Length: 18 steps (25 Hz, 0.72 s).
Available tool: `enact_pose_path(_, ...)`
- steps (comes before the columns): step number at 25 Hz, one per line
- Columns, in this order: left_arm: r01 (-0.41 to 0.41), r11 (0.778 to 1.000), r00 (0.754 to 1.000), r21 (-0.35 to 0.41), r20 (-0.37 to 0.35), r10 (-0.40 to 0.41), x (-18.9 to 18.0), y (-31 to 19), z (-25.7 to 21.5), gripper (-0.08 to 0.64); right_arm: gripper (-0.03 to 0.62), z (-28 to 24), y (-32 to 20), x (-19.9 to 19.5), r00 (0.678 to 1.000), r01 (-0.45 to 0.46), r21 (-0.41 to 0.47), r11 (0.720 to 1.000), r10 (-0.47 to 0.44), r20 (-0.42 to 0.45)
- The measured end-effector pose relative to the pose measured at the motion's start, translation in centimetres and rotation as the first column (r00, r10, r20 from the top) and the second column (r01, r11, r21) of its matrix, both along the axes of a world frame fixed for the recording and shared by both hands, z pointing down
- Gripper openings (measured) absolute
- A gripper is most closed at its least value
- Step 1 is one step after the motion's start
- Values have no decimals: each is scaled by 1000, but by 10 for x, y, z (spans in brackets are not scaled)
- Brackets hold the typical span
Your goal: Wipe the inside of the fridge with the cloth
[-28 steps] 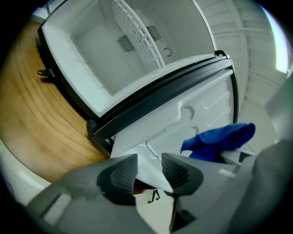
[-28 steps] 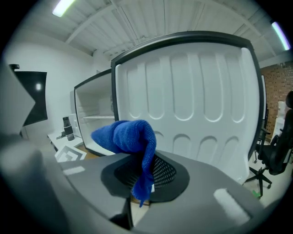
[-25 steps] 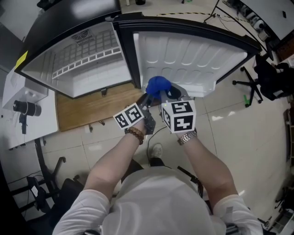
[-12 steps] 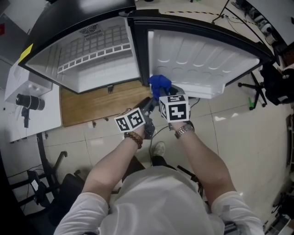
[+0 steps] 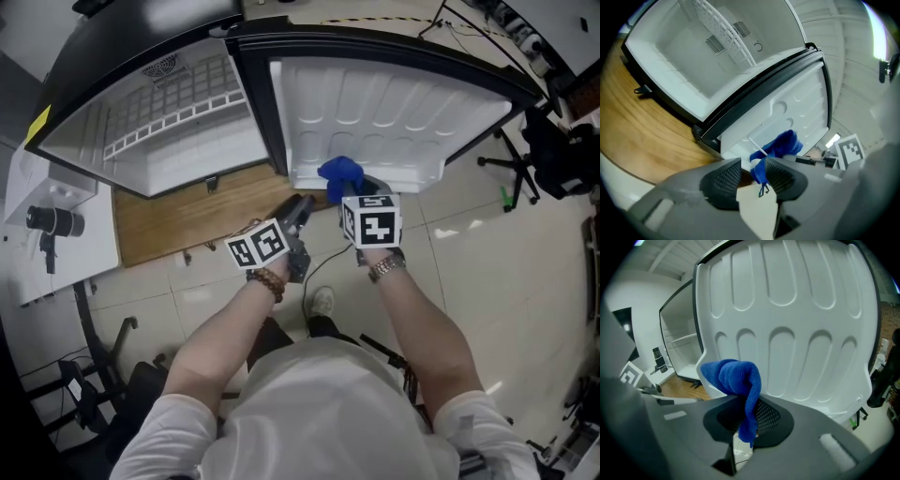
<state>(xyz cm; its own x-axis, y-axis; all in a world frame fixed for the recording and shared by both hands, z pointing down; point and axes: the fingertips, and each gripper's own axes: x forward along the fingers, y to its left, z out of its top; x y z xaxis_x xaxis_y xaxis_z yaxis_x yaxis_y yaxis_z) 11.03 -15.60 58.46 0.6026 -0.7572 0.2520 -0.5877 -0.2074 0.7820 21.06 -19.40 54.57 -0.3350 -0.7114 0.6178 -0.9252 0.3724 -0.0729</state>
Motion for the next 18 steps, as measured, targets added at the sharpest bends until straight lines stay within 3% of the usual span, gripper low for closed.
enact_pose_path(18,13,1000,999,14,-41,-13,21,-22,-21,153,38,2,-1,131,976,-214,2,977,214,-39)
